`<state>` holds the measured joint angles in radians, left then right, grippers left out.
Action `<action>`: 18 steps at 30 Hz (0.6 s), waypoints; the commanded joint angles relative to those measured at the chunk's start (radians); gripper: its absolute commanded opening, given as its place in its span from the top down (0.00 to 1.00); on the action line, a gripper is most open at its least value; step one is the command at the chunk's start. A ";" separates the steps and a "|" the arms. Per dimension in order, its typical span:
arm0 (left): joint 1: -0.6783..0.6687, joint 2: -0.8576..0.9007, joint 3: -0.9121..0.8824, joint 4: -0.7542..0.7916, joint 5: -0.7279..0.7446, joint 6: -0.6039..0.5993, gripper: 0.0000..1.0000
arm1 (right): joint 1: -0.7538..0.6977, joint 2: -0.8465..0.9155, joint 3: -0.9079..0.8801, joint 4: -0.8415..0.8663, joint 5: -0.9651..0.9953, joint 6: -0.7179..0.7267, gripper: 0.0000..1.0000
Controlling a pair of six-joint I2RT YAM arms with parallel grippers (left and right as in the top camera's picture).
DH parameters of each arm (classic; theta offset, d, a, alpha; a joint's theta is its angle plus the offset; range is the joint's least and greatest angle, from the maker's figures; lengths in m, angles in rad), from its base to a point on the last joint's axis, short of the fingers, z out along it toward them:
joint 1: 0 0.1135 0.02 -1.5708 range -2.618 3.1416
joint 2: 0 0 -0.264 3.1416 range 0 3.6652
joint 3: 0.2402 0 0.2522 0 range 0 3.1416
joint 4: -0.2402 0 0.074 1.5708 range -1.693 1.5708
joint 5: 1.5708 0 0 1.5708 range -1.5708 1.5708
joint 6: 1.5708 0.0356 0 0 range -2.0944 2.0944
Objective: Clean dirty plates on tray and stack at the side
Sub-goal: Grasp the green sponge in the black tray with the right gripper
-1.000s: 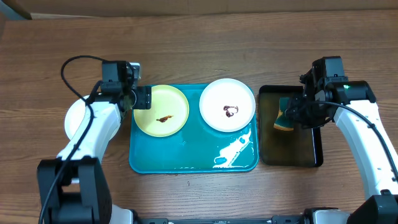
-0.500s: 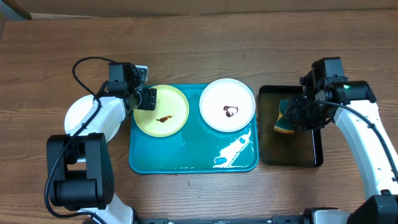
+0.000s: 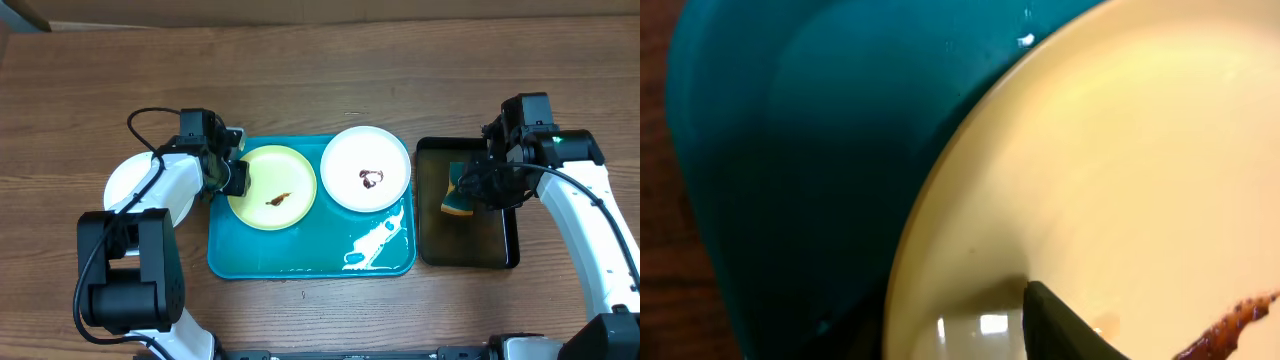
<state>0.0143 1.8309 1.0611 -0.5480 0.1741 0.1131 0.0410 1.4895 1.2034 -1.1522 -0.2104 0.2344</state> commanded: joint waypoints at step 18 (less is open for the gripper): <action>-0.004 0.013 0.004 -0.326 0.063 -0.122 0.96 | 0.005 -0.007 -0.009 0.020 0.100 -0.005 0.85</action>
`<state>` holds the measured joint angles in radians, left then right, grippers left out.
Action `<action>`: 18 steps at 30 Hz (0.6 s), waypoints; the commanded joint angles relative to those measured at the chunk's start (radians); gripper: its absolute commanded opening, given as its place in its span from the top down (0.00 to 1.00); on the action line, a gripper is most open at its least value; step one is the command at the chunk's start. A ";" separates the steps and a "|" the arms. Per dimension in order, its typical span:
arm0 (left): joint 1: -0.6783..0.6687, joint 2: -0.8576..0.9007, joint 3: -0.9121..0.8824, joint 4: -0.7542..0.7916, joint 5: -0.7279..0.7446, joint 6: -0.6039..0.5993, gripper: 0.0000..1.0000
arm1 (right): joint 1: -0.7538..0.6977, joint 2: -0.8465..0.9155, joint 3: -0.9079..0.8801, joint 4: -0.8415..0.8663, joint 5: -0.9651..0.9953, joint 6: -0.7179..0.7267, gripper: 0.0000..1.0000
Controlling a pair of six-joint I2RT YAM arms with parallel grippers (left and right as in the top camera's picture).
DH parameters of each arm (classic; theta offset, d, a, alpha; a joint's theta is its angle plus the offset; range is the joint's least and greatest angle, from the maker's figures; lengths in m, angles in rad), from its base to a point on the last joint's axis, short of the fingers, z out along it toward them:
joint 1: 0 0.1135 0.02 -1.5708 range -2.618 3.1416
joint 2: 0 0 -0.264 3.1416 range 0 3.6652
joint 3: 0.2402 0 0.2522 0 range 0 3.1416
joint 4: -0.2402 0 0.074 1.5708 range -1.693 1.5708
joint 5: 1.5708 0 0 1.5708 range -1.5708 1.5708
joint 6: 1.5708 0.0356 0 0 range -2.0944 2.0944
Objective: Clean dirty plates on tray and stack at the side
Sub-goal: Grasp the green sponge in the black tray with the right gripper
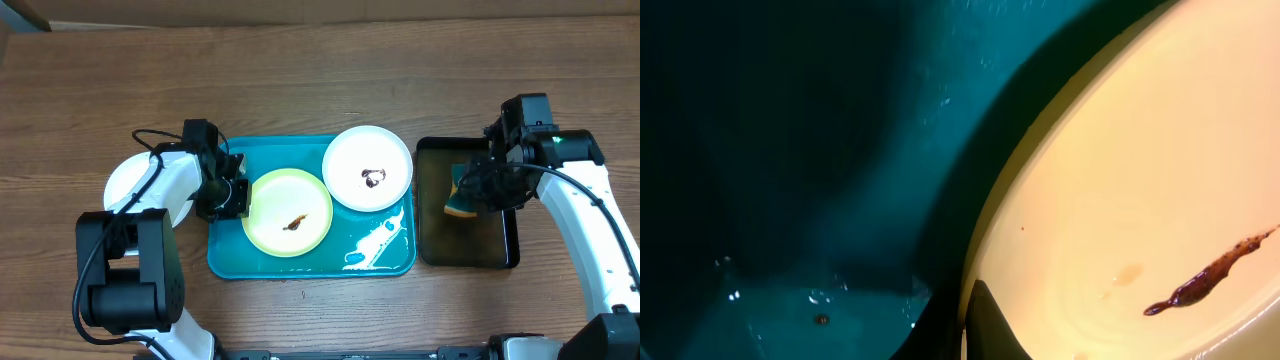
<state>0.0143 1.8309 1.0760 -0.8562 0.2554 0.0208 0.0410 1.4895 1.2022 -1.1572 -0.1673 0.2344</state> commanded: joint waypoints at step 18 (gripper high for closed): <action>-0.004 0.013 -0.011 -0.067 -0.018 -0.105 0.96 | 0.005 -0.005 -0.497 0.571 0.013 0.093 0.81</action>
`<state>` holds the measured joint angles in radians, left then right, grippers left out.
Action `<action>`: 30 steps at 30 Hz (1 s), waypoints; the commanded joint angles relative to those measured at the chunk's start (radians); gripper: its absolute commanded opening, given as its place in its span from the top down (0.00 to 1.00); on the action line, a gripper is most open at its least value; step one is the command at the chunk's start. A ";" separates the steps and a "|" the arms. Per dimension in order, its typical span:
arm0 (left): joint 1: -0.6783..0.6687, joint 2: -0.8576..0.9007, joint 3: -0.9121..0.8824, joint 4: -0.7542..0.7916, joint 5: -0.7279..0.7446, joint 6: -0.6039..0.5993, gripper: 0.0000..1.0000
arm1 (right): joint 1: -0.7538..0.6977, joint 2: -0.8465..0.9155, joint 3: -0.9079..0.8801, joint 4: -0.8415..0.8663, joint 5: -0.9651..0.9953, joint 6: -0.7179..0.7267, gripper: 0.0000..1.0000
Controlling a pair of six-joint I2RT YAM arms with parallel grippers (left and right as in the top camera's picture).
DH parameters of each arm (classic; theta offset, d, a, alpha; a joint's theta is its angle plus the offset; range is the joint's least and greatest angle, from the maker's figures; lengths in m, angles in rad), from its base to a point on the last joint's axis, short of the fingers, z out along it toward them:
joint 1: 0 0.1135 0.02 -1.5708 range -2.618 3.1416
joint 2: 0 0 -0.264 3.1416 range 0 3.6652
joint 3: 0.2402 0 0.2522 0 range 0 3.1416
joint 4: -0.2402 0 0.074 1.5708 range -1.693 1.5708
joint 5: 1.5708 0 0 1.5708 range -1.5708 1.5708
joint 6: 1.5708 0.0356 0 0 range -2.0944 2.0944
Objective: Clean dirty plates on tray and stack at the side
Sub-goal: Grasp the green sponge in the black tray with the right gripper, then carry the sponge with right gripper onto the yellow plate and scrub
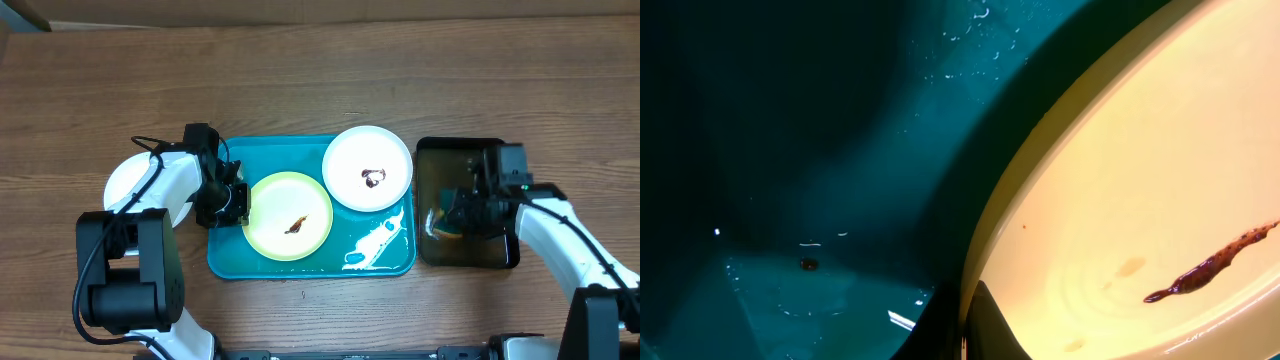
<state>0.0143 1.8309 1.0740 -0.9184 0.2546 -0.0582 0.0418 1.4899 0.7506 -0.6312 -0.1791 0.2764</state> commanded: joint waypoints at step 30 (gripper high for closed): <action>-0.004 0.013 -0.009 -0.004 -0.017 -0.025 0.96 | 0.274 -0.006 0.437 -0.331 -0.131 -0.102 0.96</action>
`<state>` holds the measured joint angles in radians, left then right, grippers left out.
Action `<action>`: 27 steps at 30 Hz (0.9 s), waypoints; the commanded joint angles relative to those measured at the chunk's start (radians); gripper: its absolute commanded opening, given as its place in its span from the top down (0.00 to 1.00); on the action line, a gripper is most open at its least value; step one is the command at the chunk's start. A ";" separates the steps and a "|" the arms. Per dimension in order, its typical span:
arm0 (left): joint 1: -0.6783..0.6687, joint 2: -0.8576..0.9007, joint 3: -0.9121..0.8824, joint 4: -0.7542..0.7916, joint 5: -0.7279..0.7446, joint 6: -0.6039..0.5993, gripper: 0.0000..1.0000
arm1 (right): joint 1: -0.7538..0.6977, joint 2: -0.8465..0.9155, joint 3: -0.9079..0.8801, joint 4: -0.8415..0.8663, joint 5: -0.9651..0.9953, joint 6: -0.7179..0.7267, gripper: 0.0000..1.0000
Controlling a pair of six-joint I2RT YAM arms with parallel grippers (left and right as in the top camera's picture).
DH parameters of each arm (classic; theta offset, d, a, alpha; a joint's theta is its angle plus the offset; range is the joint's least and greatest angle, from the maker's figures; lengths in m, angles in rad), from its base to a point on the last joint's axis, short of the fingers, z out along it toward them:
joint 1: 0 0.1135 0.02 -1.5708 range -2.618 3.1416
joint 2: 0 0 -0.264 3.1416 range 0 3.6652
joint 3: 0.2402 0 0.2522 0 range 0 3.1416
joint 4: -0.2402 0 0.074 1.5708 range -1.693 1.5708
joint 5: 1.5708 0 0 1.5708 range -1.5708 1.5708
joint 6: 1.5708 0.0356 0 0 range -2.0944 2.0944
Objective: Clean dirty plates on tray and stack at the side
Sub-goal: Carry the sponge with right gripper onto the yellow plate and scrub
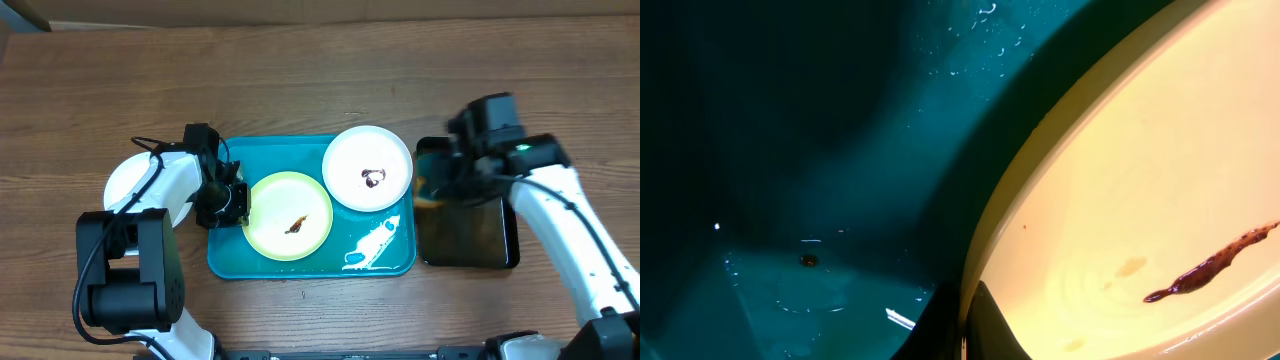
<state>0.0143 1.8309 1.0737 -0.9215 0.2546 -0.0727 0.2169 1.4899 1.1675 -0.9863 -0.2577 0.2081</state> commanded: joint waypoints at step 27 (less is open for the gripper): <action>-0.004 0.013 -0.009 0.003 0.009 -0.011 0.96 | 0.620 0.383 0.018 0.517 0.044 0.238 0.96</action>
<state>0.0143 1.8309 1.0737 -0.9207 0.2596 -0.0727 0.8291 1.8420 1.1675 -0.4911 -0.2253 0.4149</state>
